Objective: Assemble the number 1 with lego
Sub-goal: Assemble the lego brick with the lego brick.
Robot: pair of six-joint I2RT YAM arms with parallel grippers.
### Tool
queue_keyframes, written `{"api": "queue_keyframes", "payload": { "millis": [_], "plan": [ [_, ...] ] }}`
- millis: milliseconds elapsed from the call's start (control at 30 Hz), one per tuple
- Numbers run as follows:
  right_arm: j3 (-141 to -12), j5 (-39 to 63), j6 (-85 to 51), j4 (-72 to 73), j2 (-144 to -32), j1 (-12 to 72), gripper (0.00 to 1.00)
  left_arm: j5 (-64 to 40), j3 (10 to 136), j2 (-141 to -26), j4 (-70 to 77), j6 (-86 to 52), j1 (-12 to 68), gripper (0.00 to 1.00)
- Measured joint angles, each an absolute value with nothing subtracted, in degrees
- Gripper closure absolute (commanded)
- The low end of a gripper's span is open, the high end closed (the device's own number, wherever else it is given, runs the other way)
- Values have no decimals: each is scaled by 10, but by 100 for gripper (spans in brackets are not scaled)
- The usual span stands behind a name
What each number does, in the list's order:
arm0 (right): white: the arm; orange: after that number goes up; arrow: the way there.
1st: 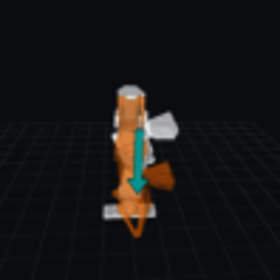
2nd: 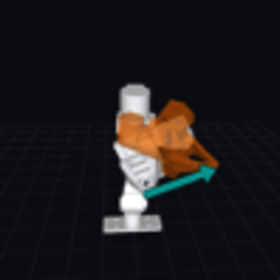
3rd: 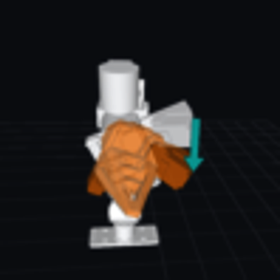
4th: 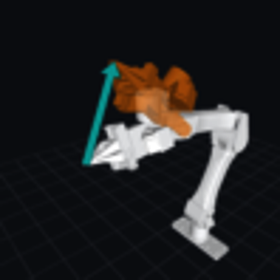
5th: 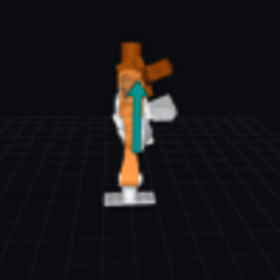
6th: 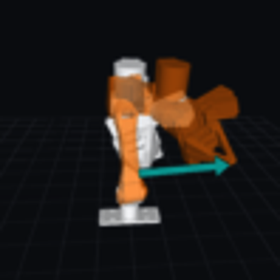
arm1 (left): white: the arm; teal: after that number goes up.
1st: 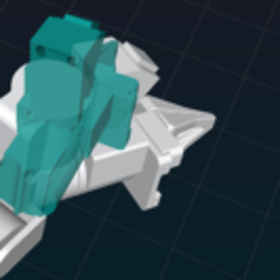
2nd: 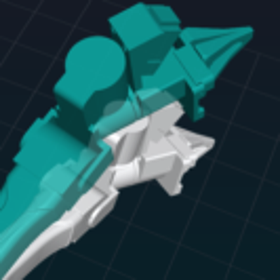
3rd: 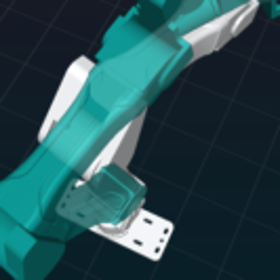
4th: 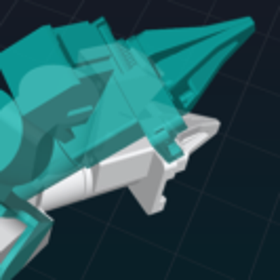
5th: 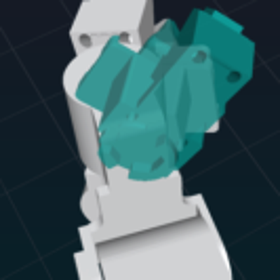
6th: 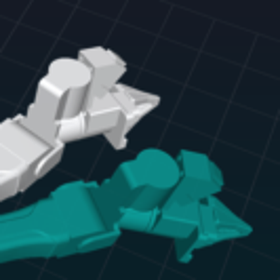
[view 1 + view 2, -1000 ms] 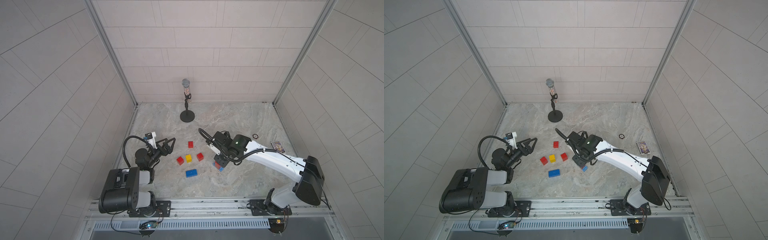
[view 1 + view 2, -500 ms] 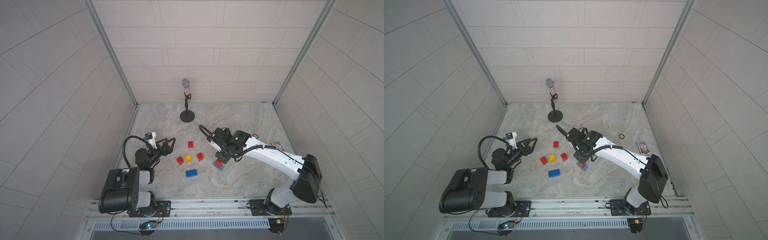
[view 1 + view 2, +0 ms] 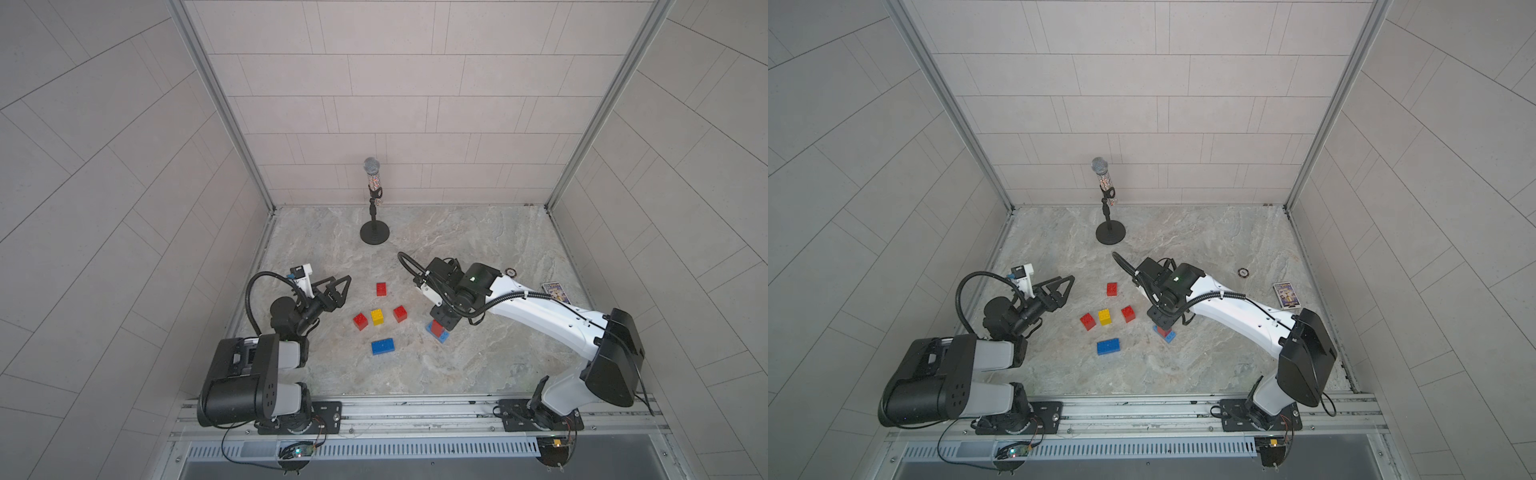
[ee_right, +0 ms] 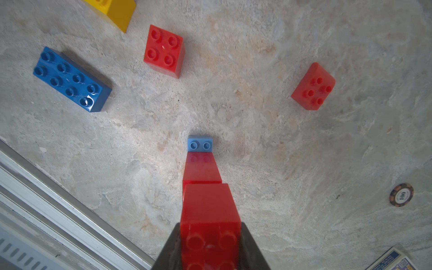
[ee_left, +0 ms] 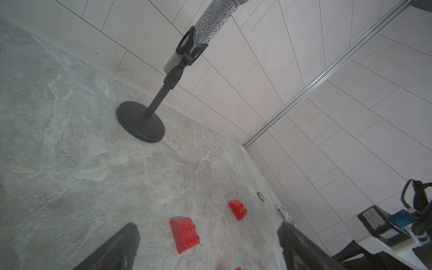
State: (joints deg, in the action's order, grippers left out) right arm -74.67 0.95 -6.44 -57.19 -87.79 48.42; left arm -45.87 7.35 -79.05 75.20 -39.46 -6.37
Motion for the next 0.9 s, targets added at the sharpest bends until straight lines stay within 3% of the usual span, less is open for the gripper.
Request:
{"api": "queue_keyframes", "payload": {
  "millis": [900],
  "plan": [
    [-736, 10, -64, -568, -877, 484, 93, -459, 74, -790, 752, -395, -64, 0]
  ]
}}
